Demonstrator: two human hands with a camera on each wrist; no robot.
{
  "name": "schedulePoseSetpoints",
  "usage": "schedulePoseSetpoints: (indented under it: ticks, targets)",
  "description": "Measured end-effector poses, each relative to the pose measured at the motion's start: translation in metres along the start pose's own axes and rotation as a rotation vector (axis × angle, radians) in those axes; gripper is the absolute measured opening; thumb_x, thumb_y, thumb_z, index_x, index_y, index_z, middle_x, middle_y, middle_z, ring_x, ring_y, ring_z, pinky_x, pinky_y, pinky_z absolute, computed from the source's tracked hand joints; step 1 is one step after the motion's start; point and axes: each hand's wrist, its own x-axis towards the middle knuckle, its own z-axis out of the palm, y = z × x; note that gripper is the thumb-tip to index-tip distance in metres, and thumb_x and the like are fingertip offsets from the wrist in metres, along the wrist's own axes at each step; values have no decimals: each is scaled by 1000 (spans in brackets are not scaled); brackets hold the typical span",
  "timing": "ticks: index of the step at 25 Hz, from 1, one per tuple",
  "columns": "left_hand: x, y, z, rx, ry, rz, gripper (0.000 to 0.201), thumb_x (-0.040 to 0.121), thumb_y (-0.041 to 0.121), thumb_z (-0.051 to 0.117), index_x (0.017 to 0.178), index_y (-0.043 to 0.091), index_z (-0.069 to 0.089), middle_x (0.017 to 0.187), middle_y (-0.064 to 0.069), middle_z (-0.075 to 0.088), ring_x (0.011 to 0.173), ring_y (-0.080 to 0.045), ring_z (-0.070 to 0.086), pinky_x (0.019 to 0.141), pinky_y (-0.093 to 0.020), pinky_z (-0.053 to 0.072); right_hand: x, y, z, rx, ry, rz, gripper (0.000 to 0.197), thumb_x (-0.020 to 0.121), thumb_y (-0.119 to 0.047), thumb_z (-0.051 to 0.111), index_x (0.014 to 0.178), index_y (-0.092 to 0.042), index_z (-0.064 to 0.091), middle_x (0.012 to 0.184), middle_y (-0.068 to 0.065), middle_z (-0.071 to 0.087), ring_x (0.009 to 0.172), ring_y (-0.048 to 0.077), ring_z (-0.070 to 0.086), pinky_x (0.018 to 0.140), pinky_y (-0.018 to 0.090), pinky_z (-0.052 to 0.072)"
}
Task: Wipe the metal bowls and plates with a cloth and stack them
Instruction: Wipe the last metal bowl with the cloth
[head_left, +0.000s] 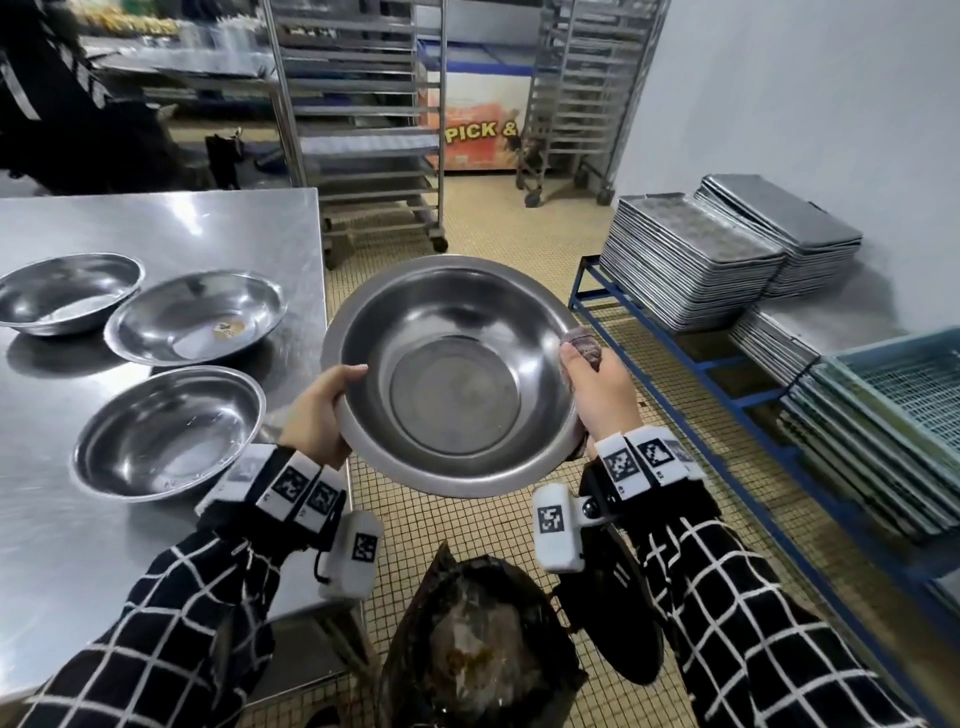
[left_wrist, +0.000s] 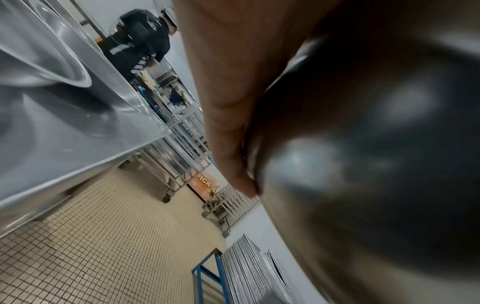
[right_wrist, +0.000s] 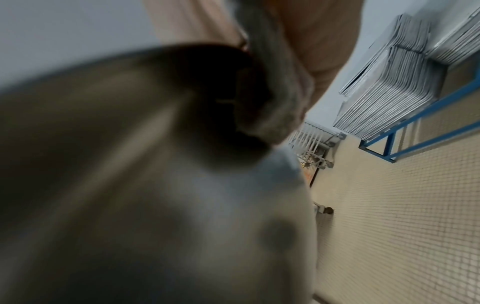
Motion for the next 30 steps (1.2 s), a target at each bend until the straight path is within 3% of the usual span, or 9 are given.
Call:
schedulePoseSetpoints:
  ticks: [3, 6, 9, 12, 15, 20, 25, 28, 30]
  targets:
    - [-3, -20, 21, 64, 83, 59, 42, 81, 42, 56, 100, 9, 72, 101, -13, 70, 96, -27, 65, 98, -43, 46, -14, 24, 24, 162, 96, 144, 24, 97, -33, 49, 107, -11, 49, 88, -2, 56, 74, 8, 54, 57, 21, 39]
    - [-15, -45, 33, 353, 118, -11, 53, 93, 46, 49, 122, 1, 53, 110, -8, 61, 100, -19, 56, 95, -31, 39, -26, 39, 43, 237, 158, 247, 23, 96, -29, 52, 106, -9, 48, 87, -1, 55, 71, 9, 54, 55, 20, 38]
    - [-19, -47, 25, 469, -43, 29, 65, 81, 58, 58, 122, 7, 53, 101, -1, 63, 97, -17, 61, 92, -34, 45, -17, 34, 36, 186, 154, 190, 20, 95, -25, 55, 105, -9, 49, 86, -1, 56, 70, 7, 54, 54, 19, 38]
    - [1, -19, 1, 143, -119, 63, 79, 63, 62, 67, 126, 19, 47, 106, -3, 66, 88, -20, 67, 70, -36, 57, 0, 23, 14, 93, 54, 96, 21, 94, -27, 57, 106, -10, 53, 91, 2, 58, 76, 11, 56, 58, 22, 42]
    - [5, 7, -11, 21, -202, 16, 43, 82, 51, 60, 100, 14, 73, 90, -7, 73, 85, -24, 68, 73, -35, 55, 7, 12, 2, -16, -74, 16, 22, 93, -31, 58, 103, -11, 56, 91, 4, 60, 76, 14, 57, 62, 25, 44]
    - [-6, -11, 19, -35, 51, 8, 28, 95, 25, 47, 90, 6, 67, 75, -5, 74, 74, -20, 70, 70, -30, 53, -1, 22, 29, 66, 174, 57, 19, 96, -26, 52, 103, -9, 49, 85, -1, 55, 76, 17, 57, 57, 21, 41]
    - [-18, -60, 38, 186, 31, -101, 57, 96, 45, 45, 125, -3, 52, 119, -18, 62, 102, -24, 63, 94, -42, 51, -14, 32, 58, 194, 198, 199, 21, 95, -26, 53, 106, -9, 46, 93, 4, 58, 79, 20, 60, 65, 28, 49]
    - [-30, -59, 39, 575, -107, -2, 63, 96, 51, 39, 133, 0, 48, 137, -17, 50, 124, -28, 49, 110, -44, 35, -17, 30, 57, 205, 185, 161, 20, 93, -23, 56, 106, -12, 45, 95, 3, 59, 83, 19, 61, 73, 31, 52]
    - [-28, -41, 27, 441, -109, 87, 64, 92, 48, 49, 142, 13, 31, 137, -8, 47, 128, -27, 45, 108, -48, 34, -13, 24, 42, 212, 171, 111, 19, 93, -21, 56, 106, -13, 47, 90, -2, 57, 80, 15, 59, 64, 23, 47]
